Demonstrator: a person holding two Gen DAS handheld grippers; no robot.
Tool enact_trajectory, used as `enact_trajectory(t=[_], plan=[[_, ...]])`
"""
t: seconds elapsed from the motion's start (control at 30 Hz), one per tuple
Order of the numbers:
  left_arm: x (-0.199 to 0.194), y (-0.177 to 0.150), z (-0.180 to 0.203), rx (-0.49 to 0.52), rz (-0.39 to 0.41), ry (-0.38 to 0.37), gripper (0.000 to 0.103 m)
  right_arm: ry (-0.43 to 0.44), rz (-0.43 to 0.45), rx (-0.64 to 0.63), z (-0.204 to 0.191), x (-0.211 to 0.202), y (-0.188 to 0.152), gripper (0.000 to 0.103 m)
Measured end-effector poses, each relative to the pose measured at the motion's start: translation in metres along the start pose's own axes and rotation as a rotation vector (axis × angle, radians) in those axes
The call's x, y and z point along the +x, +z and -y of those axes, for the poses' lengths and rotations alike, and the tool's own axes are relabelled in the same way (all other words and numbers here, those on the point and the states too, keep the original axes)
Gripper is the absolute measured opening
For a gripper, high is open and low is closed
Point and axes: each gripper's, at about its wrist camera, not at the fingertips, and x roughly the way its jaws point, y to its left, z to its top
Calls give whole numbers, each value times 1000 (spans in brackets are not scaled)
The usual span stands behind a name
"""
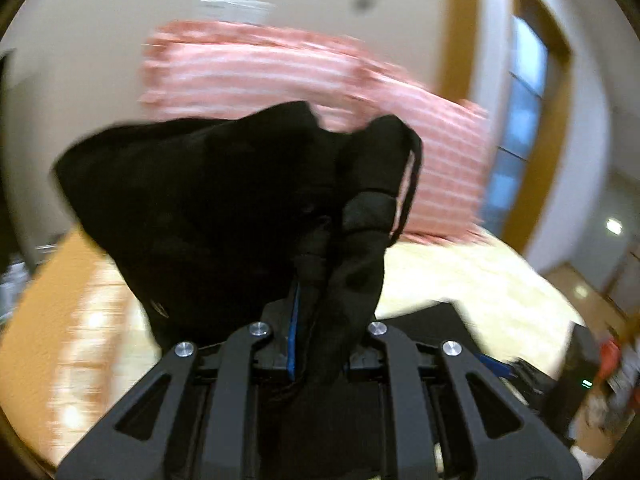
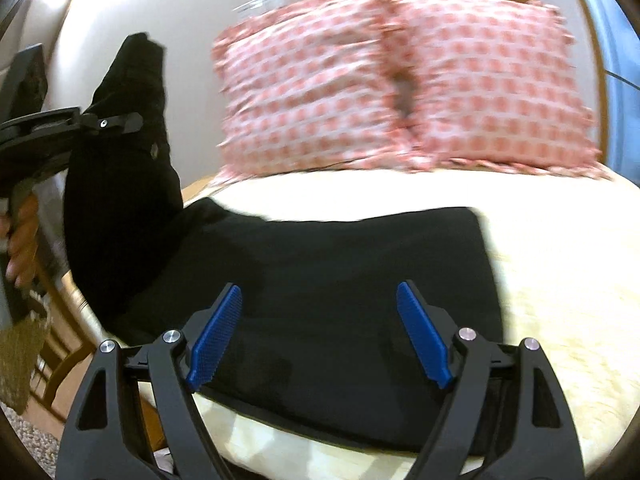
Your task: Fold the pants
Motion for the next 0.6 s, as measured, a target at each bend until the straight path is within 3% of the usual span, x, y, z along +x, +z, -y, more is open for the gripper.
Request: enact_trajectory(t=[0.13, 0.27, 0.37, 0.6], plan=[[52, -32, 68, 76, -110, -176, 14, -109, 22, 71, 38, -21, -7, 82], [112, -84, 91, 70, -354, -262, 14, -197, 16, 140, 70, -37, -19, 82], [110, -90, 93, 106, -321, -236, 14, -241, 20, 170, 88, -46, -25, 82], [91, -60, 112, 81, -216, -256, 13, -278, 49, 194, 102, -53, -26, 83]])
